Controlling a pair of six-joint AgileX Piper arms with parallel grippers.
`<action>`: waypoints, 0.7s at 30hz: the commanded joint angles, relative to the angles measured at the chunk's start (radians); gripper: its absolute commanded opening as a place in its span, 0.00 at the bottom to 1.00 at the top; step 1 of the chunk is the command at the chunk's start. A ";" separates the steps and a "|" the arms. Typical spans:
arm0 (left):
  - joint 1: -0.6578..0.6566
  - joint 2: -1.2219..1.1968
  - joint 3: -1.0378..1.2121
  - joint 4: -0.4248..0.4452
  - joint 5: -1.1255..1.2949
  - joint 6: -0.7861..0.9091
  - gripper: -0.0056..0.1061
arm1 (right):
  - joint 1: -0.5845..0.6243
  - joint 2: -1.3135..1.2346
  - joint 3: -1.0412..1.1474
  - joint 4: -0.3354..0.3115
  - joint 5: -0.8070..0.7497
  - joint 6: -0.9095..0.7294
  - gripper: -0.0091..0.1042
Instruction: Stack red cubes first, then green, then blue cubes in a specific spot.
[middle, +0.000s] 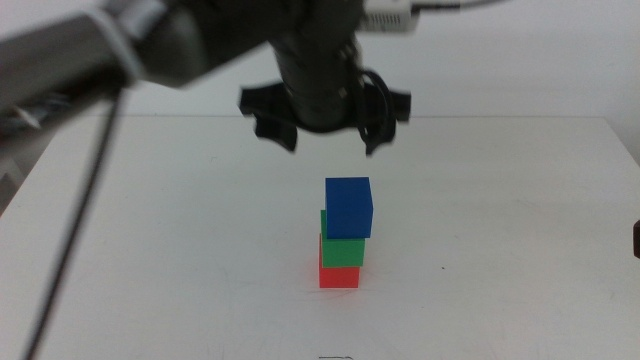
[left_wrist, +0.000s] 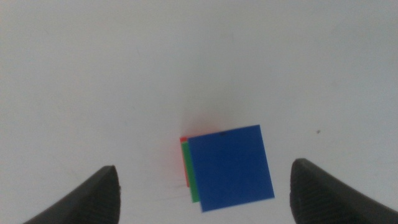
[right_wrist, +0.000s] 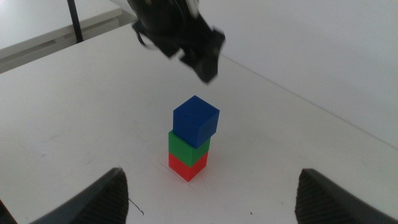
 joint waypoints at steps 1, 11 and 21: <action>-0.001 -0.110 -0.028 0.042 0.078 0.009 0.89 | -0.007 0.004 -0.022 -0.016 -0.070 -0.012 0.91; -0.001 -0.312 -0.028 0.151 0.078 0.094 0.89 | -0.007 0.004 -0.022 -0.016 -0.070 -0.012 0.91; 0.170 -0.540 0.106 0.115 0.056 0.276 0.89 | -0.007 0.004 -0.022 -0.016 -0.070 -0.012 0.91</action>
